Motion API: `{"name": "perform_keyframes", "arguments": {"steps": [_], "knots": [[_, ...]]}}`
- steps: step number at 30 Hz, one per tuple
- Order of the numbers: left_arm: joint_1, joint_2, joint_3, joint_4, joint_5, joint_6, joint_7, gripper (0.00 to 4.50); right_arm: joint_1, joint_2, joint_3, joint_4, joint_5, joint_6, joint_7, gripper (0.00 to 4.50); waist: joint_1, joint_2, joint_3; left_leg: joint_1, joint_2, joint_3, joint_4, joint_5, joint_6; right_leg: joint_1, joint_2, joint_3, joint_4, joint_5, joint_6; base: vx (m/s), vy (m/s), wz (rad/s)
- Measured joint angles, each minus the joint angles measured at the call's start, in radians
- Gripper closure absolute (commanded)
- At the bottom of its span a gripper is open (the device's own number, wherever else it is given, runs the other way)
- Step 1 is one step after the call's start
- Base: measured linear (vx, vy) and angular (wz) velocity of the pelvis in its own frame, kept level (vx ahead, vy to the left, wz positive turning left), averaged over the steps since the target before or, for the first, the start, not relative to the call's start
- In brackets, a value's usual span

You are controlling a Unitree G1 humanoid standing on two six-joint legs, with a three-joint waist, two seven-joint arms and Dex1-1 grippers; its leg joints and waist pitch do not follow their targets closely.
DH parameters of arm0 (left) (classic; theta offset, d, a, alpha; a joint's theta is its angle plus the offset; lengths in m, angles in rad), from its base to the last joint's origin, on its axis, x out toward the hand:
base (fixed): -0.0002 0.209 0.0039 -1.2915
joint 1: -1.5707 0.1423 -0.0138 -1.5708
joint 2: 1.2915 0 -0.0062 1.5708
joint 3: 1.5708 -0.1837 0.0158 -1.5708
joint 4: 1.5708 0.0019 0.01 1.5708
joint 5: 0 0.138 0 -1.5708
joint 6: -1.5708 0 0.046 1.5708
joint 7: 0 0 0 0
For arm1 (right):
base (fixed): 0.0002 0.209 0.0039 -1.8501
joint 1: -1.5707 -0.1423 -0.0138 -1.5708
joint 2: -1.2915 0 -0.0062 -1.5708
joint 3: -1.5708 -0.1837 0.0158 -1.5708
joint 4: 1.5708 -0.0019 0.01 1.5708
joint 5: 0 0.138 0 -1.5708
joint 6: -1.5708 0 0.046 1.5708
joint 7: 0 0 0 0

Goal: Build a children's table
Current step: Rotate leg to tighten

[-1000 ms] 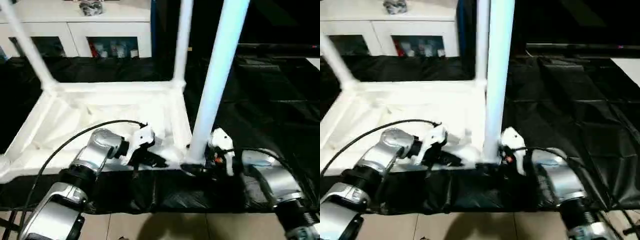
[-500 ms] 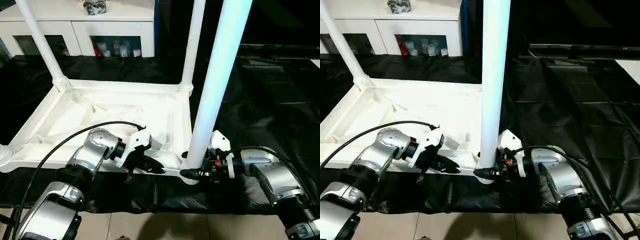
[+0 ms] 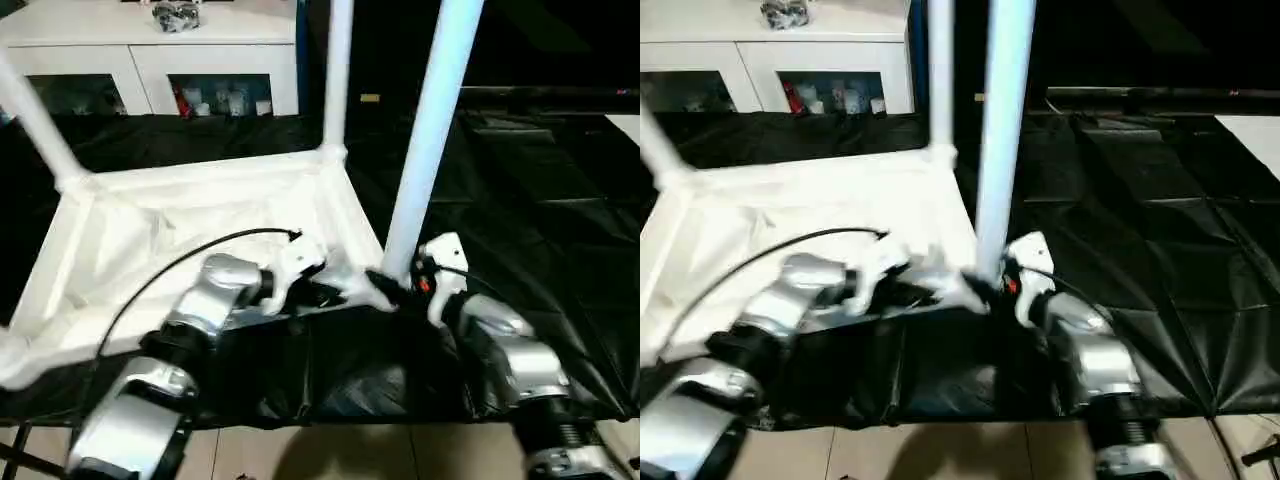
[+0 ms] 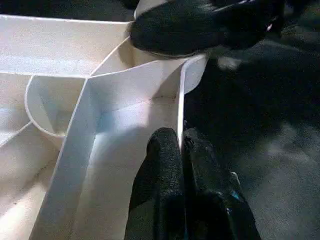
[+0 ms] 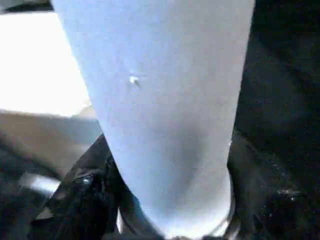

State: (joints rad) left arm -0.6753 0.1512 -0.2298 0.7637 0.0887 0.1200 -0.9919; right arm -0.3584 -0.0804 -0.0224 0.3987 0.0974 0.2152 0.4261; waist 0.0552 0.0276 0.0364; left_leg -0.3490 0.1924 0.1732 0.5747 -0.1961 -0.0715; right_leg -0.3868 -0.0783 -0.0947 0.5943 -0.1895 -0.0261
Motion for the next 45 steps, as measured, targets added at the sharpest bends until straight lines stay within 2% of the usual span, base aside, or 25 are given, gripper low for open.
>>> {"name": "perform_keyframes", "arguments": {"steps": [2,3,7,8,9,14,15,22,24,30,35,38,40,45], "knots": [[0.005,-0.018,0.000,-0.013,0.008,0.015,0.033,4.50,-0.001,0.026,-0.006,-0.001,-0.022,-0.008,-0.072,1.89,-0.001,0.002,-0.001,0.000,0.000,0.000,0.000,0.000,0.000,0.000,0.000,0.000,0.000,0.000,0.000,0.000,0.000,0.00],[0.009,-0.023,-0.001,-0.023,0.009,0.022,0.043,4.50,0.000,0.034,-0.006,-0.001,-0.030,-0.015,-0.096,1.33,-0.003,0.003,0.000,0.000,0.000,0.000,0.000,0.000,0.000,0.000,0.000,0.000,-0.001,0.000,0.000,0.000,0.000,0.00],[0.009,-0.029,-0.001,-0.025,0.013,0.022,0.045,4.50,0.003,0.033,0.000,0.001,-0.048,-0.031,-0.093,1.12,-0.003,0.005,0.000,-0.001,-0.001,0.000,0.000,0.000,0.000,0.000,0.000,0.000,-0.001,0.000,0.000,0.000,0.000,0.00],[0.009,-0.028,-0.001,-0.025,0.013,0.019,0.042,4.50,0.003,0.023,0.001,0.001,-0.048,-0.034,-0.077,0.84,-0.003,0.006,0.001,-0.001,-0.001,0.000,0.000,0.000,0.000,0.000,0.000,0.000,-0.001,0.000,0.000,0.000,0.000,0.00],[0.009,-0.028,-0.001,-0.025,0.013,0.018,0.040,4.50,0.003,0.015,0.004,0.001,-0.048,-0.034,-0.065,0.78,-0.002,0.006,0.001,-0.001,-0.001,0.000,0.000,0.000,0.000,0.000,0.000,0.000,-0.002,0.000,0.000,0.000,0.000,0.00],[0.014,0.014,-0.009,-0.025,0.000,-0.029,-0.070,4.50,0.003,-0.084,0.057,-0.009,-0.024,-0.059,0.151,0.78,-0.002,0.009,0.002,-0.001,0.000,0.000,-0.001,0.000,0.002,-0.001,0.000,0.000,-0.001,-0.001,0.001,0.000,0.000,0.00],[0.018,0.030,-0.013,-0.026,-0.014,-0.040,-0.114,4.50,0.004,-0.119,0.082,-0.027,-0.011,-0.059,0.226,0.78,-0.001,0.010,0.003,-0.001,0.000,0.000,-0.001,0.000,0.002,-0.001,0.000,0.000,-0.001,-0.001,0.001,0.000,0.000,0.00],[0.029,0.092,-0.025,-0.021,-0.041,-0.083,-0.276,4.50,0.016,-0.248,0.149,-0.096,0.065,-0.037,0.553,0.78,0.004,0.005,0.005,-0.002,0.000,0.000,0.002,0.000,0.002,0.000,0.000,0.000,0.001,0.000,0.000,0.000,0.000,0.00],[0.029,0.113,-0.031,-0.014,-0.052,-0.092,-0.333,4.50,0.016,-0.290,0.176,-0.112,0.083,-0.019,0.652,0.93,0.009,0.003,0.005,-0.002,0.000,0.000,0.002,0.000,0.002,0.000,0.000,0.000,0.001,0.000,0.000,0.000,0.000,0.00],[0.028,0.143,-0.044,-0.005,-0.056,-0.109,-0.425,4.50,0.005,-0.342,0.223,-0.121,0.093,0.002,0.781,1.41,0.020,-0.002,0.004,-0.001,0.001,0.000,0.003,0.000,0.002,0.000,0.000,0.000,0.001,0.000,0.000,0.000,0.000,0.00],[0.028,0.151,-0.052,-0.004,-0.057,-0.116,-0.461,4.50,-0.004,-0.352,0.233,-0.117,0.094,0.019,0.830,1.80,0.031,-0.004,0.003,-0.001,0.001,0.000,0.003,0.000,0.001,0.000,0.000,0.000,0.001,0.000,0.000,0.000,0.000,0.00],[0.028,0.159,-0.053,-0.002,-0.058,-0.115,-0.484,4.50,-0.020,-0.351,0.247,-0.100,0.094,0.019,0.855,1.93,0.032,-0.004,0.003,-0.001,0.001,0.000,0.003,0.000,0.001,0.000,0.000,0.000,0.002,0.000,0.000,0.000,0.000,0.00],[0.028,0.162,-0.054,-0.002,-0.058,-0.115,-0.492,4.50,-0.023,-0.349,0.251,-0.096,0.094,0.017,0.863,2.18,0.032,-0.004,0.003,-0.001,0.001,0.000,0.003,0.000,0.001,0.000,0.000,0.000,0.002,0.000,0.000,0.000,0.000,0.00],[0.027,0.166,-0.052,0.002,-0.057,-0.105,-0.498,4.50,-0.027,-0.336,0.252,-0.081,0.092,-0.010,0.865,2.35,0.031,-0.004,0.002,0.001,0.001,0.000,0.003,0.000,0.001,0.001,0.000,0.000,0.002,0.000,0.000,0.000,0.000,0.00]]}}
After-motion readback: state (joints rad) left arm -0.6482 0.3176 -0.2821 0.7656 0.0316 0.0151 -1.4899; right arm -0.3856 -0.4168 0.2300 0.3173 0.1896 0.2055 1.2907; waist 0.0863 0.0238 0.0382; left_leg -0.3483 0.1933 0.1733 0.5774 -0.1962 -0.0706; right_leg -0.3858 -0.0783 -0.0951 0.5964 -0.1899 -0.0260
